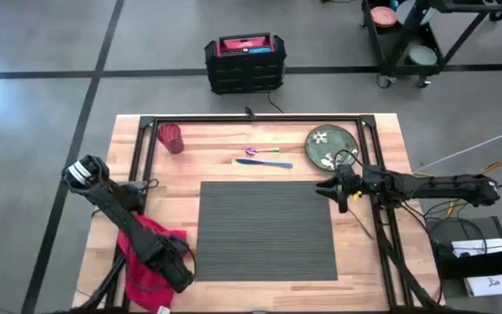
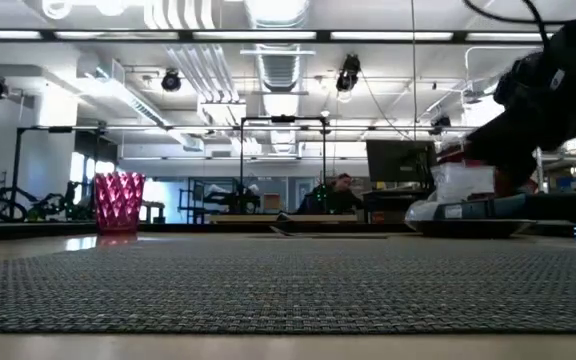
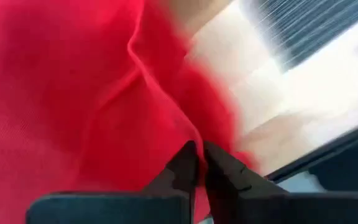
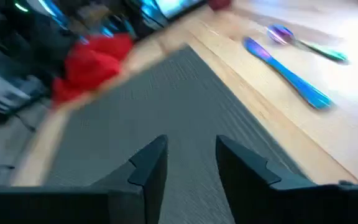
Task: Set table place
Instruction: Fold the red napkin
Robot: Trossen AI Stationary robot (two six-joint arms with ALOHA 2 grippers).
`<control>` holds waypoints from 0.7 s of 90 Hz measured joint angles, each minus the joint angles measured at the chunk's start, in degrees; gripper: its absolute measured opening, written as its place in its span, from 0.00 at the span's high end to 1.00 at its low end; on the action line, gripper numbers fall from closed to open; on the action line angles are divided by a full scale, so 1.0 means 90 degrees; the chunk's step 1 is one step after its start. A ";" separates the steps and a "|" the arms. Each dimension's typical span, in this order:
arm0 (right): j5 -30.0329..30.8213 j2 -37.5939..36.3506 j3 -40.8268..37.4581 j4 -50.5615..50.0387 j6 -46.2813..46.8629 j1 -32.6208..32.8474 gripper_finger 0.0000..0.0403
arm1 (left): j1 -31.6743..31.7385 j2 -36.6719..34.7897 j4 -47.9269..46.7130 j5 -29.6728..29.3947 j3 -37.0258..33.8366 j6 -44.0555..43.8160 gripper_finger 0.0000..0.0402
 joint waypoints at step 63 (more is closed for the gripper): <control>-0.0877 0.3132 0.2490 0.0802 -0.1105 0.0425 0.51 | 0.2616 -0.0785 0.0315 -0.4731 0.2753 0.6677 1.00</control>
